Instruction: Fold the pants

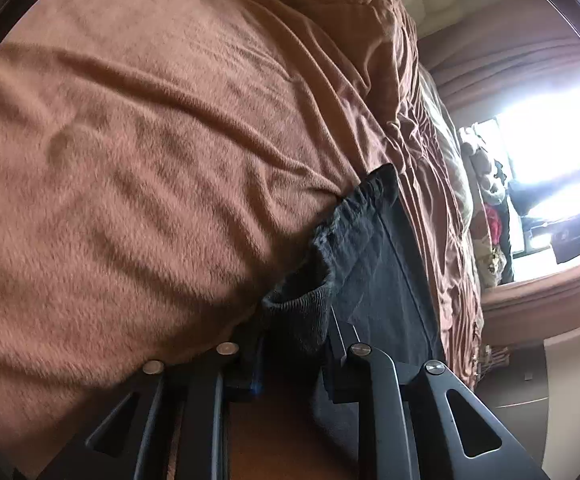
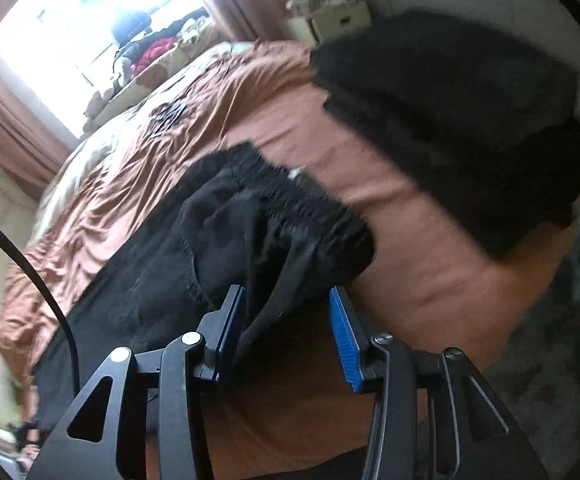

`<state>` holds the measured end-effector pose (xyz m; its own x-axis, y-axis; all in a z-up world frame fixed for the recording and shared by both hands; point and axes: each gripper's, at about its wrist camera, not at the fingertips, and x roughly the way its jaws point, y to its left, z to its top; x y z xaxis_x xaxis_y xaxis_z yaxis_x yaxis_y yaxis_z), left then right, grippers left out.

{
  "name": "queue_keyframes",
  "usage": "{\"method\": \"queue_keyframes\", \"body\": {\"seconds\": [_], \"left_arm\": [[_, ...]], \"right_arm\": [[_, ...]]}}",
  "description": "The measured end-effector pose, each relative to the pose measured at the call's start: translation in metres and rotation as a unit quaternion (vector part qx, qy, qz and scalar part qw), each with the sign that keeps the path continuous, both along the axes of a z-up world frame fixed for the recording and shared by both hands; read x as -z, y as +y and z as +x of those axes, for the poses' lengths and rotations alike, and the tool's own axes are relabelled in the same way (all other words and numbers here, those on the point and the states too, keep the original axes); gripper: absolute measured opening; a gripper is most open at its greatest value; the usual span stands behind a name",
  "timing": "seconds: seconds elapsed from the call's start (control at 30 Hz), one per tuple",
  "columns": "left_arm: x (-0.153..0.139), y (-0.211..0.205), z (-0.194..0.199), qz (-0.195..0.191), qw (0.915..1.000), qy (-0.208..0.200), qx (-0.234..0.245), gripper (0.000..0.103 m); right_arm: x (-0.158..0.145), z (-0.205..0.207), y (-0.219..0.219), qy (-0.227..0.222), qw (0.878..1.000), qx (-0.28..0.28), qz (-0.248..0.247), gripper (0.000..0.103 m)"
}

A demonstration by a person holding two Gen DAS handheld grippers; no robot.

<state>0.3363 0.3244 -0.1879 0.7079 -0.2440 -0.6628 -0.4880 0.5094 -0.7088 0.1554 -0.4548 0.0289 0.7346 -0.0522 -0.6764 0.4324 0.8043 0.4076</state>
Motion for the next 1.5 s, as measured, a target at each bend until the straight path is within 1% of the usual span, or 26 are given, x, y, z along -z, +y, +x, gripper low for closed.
{"method": "queue_keyframes", "body": {"seconds": [0.03, 0.13, 0.23, 0.3, 0.4, 0.47, 0.5, 0.57, 0.7, 0.77, 0.83, 0.9, 0.93, 0.97, 1.0, 1.03, 1.17, 1.37, 1.47, 1.5], "left_arm": [[-0.002, 0.001, 0.001, 0.007, 1.0, -0.002, 0.006, 0.013], [-0.013, 0.003, 0.002, 0.022, 0.9997, -0.01, 0.007, 0.011], [-0.02, 0.005, 0.004, 0.03, 0.9995, -0.003, -0.002, 0.011], [-0.018, 0.006, 0.006, 0.031, 0.9995, 0.006, 0.0, 0.011], [-0.008, 0.005, 0.005, 0.022, 0.9996, 0.019, 0.002, 0.012], [-0.004, 0.003, 0.002, 0.018, 0.9995, 0.026, -0.001, 0.014], [-0.004, 0.002, 0.002, 0.016, 0.9995, 0.026, -0.002, 0.015], [-0.005, -0.002, 0.001, 0.019, 0.9994, 0.029, 0.006, 0.026], [-0.012, -0.007, 0.0, 0.025, 0.9992, 0.027, 0.014, 0.037], [-0.015, -0.009, -0.001, 0.024, 0.9993, 0.023, 0.014, 0.045], [-0.016, -0.012, -0.002, 0.027, 0.9992, 0.023, 0.015, 0.048], [-0.015, -0.014, -0.002, 0.033, 0.999, 0.025, 0.016, 0.048], [-0.014, -0.015, -0.002, 0.033, 0.999, 0.025, 0.016, 0.048], [-0.013, -0.016, -0.002, 0.032, 0.9991, 0.023, 0.015, 0.048], [-0.011, -0.016, -0.003, 0.029, 0.9993, 0.022, 0.012, 0.048], [-0.01, -0.016, -0.005, 0.027, 0.9994, 0.019, 0.008, 0.048], [-0.009, -0.019, -0.01, 0.023, 0.9997, 0.009, 0.0, 0.048], [-0.008, -0.023, -0.013, 0.027, 0.9996, 0.005, -0.007, 0.048], [-0.008, -0.024, -0.014, 0.028, 0.9996, 0.003, -0.006, 0.048], [-0.007, -0.024, -0.014, 0.027, 0.9996, 0.003, -0.005, 0.048]], "right_arm": [[-0.006, -0.002, 0.005, -0.007, 1.0, -0.004, -0.005, 0.041], [-0.017, 0.002, 0.023, -0.014, 0.999, -0.029, -0.014, 0.041], [-0.025, 0.017, 0.046, -0.015, 0.998, -0.056, -0.02, 0.041], [-0.032, 0.031, 0.068, -0.02, 0.996, -0.085, -0.029, 0.041], [-0.04, 0.049, 0.097, -0.025, 0.99, -0.131, -0.034, 0.041], [-0.045, 0.063, 0.124, -0.029, 0.984, -0.172, -0.044, 0.041], [-0.047, 0.068, 0.132, -0.029, 0.981, -0.183, -0.053, 0.041], [-0.049, 0.085, 0.154, -0.027, 0.974, -0.214, -0.068, 0.041], [-0.052, 0.121, 0.203, -0.023, 0.957, -0.276, -0.085, 0.041], [-0.052, 0.14, 0.229, -0.018, 0.947, -0.307, -0.094, 0.041], [-0.053, 0.158, 0.244, -0.014, 0.938, -0.33, -0.103, 0.041], [-0.053, 0.178, 0.262, -0.01, 0.929, -0.354, -0.107, 0.042], [-0.052, 0.185, 0.272, -0.01, 0.925, -0.364, -0.107, 0.051], [-0.049, 0.206, 0.274, -0.011, 0.922, -0.37, -0.109, 0.062], [-0.049, 0.214, 0.286, -0.012, 0.917, -0.381, -0.116, 0.066], [-0.045, 0.228, 0.291, -0.012, 0.913, -0.389, -0.119, 0.067], [-0.033, 0.266, 0.321, -0.002, 0.893, -0.43, -0.137, 0.067], [-0.019, 0.315, 0.379, 0.01, 0.85, -0.496, -0.177, 0.067], [-0.013, 0.333, 0.406, 0.014, 0.833, -0.52, -0.189, 0.067], [-0.01, 0.337, 0.413, 0.015, 0.829, -0.525, -0.193, 0.067]]}}
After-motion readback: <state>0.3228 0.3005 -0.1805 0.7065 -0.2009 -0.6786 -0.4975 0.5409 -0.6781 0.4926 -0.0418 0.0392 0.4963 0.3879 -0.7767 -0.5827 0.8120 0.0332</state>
